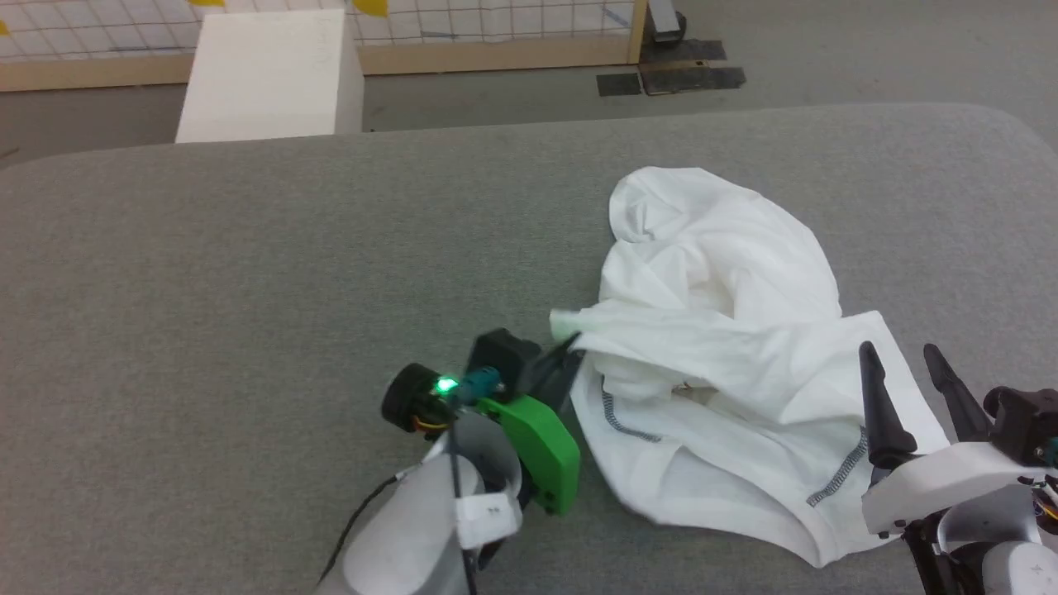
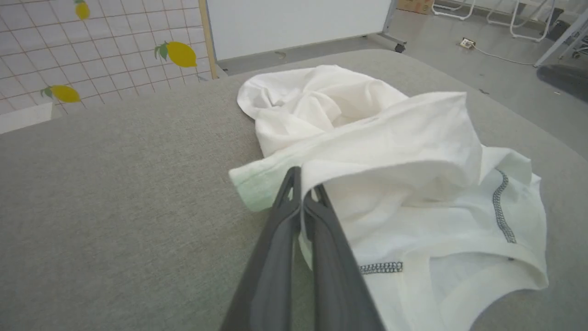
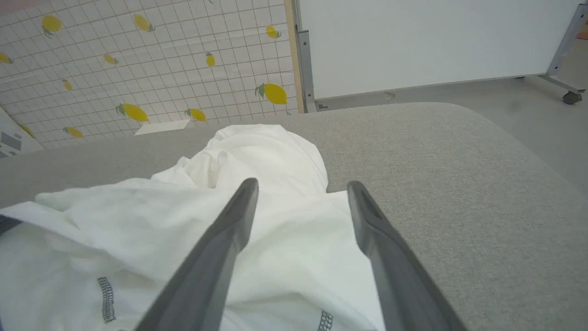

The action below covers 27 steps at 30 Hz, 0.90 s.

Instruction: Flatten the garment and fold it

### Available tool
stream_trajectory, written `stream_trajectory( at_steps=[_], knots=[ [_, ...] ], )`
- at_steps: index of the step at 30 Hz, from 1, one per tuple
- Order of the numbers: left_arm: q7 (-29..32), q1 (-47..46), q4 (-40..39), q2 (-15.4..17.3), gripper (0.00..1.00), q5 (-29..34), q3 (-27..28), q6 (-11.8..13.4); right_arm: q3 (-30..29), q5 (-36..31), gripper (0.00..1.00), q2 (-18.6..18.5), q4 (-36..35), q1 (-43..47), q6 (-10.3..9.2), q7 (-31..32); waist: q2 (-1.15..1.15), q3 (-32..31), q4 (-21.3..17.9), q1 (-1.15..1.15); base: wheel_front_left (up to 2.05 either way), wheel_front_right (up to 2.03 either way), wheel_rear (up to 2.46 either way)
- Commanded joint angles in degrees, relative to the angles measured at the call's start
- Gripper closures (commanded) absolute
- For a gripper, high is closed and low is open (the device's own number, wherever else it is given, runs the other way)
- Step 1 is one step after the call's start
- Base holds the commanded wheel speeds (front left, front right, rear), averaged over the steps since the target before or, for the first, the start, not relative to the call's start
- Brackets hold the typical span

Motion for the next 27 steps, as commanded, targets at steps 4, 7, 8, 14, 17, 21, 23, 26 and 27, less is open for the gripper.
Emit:
stream_trajectory(
  at_steps=[4, 7, 8, 14, 17, 21, 23, 26, 27],
  knots=[
    [-4.4, 1.9, -2.6, 1.4, 1.00, -3.3, 5.9, 3.9, 0.3, -0.5, 0.00, 0.0, -0.7, -0.3, -0.08, 0.7, 0.00, -1.7, 3.5, 0.00, 0.00, 0.00, 0.00],
    [-6.0, 4.7, -4.4, 3.6, 1.00, -5.6, 10.5, 6.9, 0.7, -0.7, 0.00, 0.0, -1.0, 0.0, -0.08, 1.2, 0.00, -2.3, 5.1, 0.00, 0.00, 0.00, 0.00],
    [-6.3, 6.0, -5.1, 4.5, 1.00, -6.5, 12.4, 8.1, 1.0, -0.7, 0.00, 0.0, -1.1, 0.2, -0.08, 1.4, 0.00, -2.5, 5.8, 0.00, 0.00, 0.00, 0.00],
    [-6.3, 13.8, -7.6, 8.4, 1.00, -10.6, 20.5, 13.9, 3.1, -1.1, 0.00, 0.0, -1.6, 0.7, -0.08, 2.6, 0.00, -3.2, 8.4, 0.00, 0.00, 0.00, 0.00],
    [-5.5, 17.0, -7.7, 8.9, 1.00, -12.4, 22.5, 15.6, 5.1, -1.9, 0.00, 0.0, -1.6, 0.7, -0.08, 3.5, 0.00, -3.2, 9.5, 0.00, 0.00, 0.00, 0.00],
    [-5.2, 19.4, -8.0, 8.4, 0.00, -14.1, 22.7, 14.9, 10.2, -3.9, 0.00, 0.0, -1.9, -0.2, -0.08, 4.8, 0.00, -2.9, 10.9, 0.00, 0.00, 0.00, 0.00],
    [-6.2, 20.1, -8.4, 7.7, 0.00, -15.1, 22.9, 13.7, 14.1, -4.9, 0.00, 0.0, -1.9, -1.5, -0.08, 5.5, 0.00, -2.7, 11.5, 0.00, 0.00, 0.00, 0.00],
    [-8.8, 20.6, -8.8, 7.4, 0.00, -14.8, 22.9, 12.6, 20.5, -6.3, 0.00, -0.5, -1.0, -4.7, -0.08, 6.8, 0.00, -2.3, 12.9, 0.00, 0.00, 0.00, 0.00],
    [-9.3, 20.6, -8.9, 7.3, 0.00, -14.4, 22.9, 12.3, 22.2, -6.4, 0.00, -0.8, -0.5, -5.8, -0.08, 7.3, 0.00, -2.1, 13.3, 0.00, 0.00, 0.00, 0.00]
  ],
)
